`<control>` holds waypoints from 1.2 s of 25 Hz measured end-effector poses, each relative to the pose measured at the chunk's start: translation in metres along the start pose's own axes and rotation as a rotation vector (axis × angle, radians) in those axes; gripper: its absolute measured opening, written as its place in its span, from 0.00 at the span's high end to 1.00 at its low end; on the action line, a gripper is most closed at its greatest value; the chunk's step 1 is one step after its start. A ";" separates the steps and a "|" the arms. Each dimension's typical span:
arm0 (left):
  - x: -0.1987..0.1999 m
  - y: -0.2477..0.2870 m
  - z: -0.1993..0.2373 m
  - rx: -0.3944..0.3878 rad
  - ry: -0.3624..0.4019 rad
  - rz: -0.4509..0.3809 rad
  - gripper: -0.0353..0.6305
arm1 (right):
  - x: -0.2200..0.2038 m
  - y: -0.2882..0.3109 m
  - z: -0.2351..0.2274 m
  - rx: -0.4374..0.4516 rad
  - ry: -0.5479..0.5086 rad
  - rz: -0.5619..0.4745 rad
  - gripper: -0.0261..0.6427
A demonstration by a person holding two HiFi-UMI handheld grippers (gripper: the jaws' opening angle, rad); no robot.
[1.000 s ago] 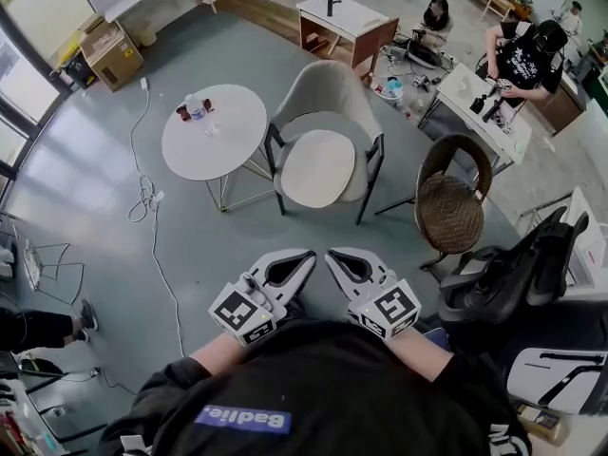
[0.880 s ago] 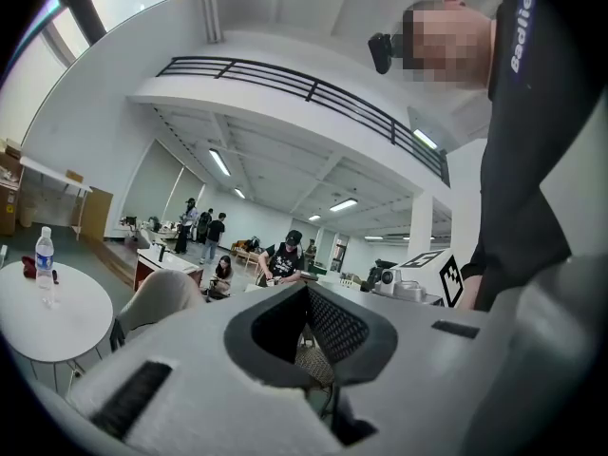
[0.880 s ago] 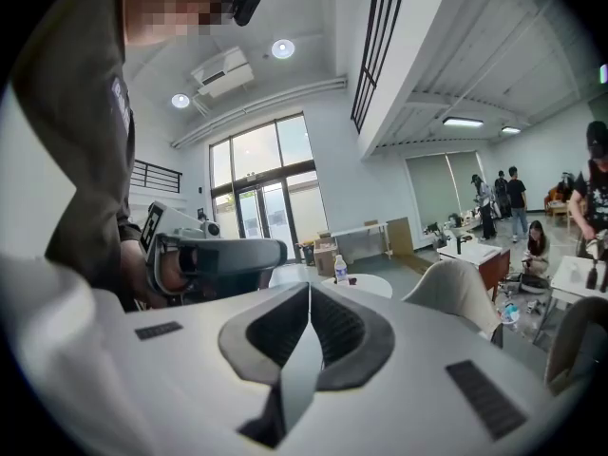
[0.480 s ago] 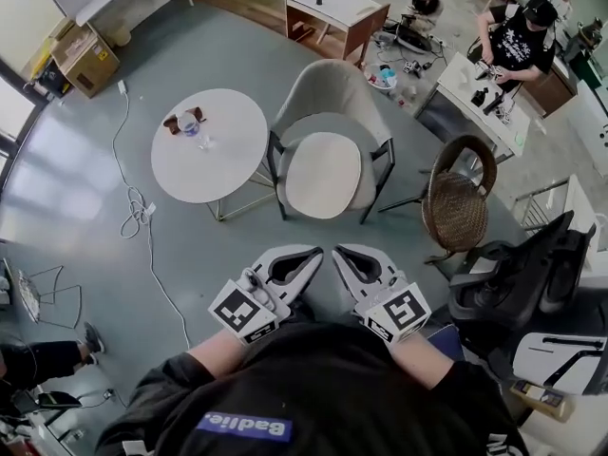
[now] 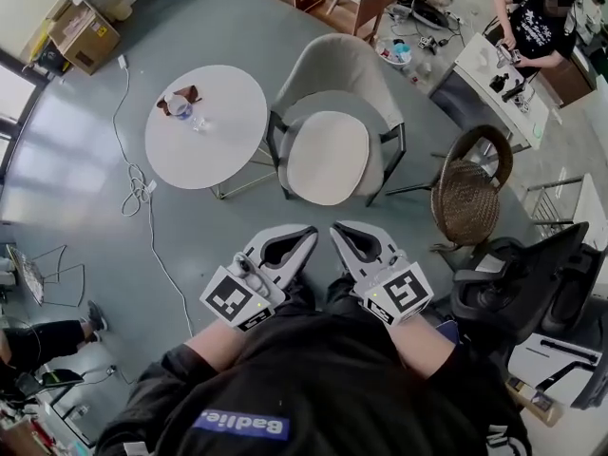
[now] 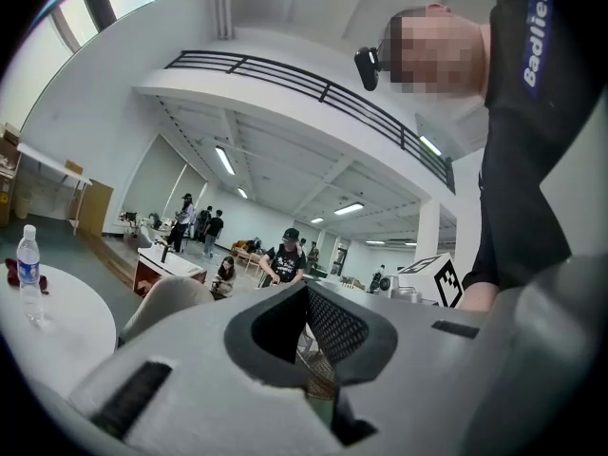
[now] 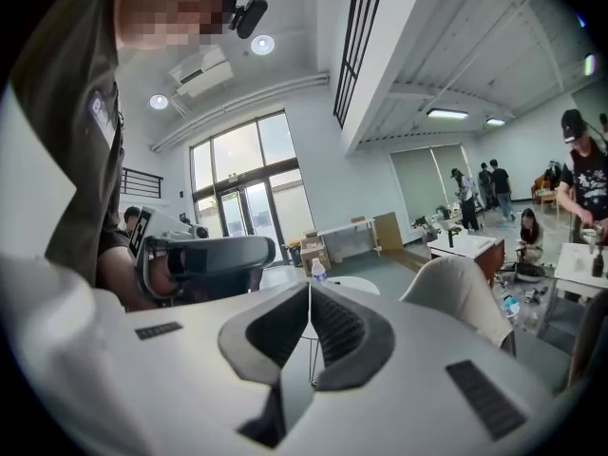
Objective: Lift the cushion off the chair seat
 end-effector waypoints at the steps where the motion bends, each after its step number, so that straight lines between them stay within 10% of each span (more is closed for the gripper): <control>1: -0.004 0.002 0.002 0.011 -0.005 0.005 0.92 | -0.004 0.002 -0.005 0.005 0.006 0.008 0.92; 30: -0.137 0.047 0.096 0.168 -0.044 0.084 0.92 | -0.164 0.069 -0.104 0.073 0.099 0.218 0.92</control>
Point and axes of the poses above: the fingertips, and each gripper's own axes: y forward along the fingers, z to its left, x out of its top, the point moved 10 cm from there along -y, backward along the fingers, and after that the axes turned 9 degrees about -x, right-handed, at the moved point
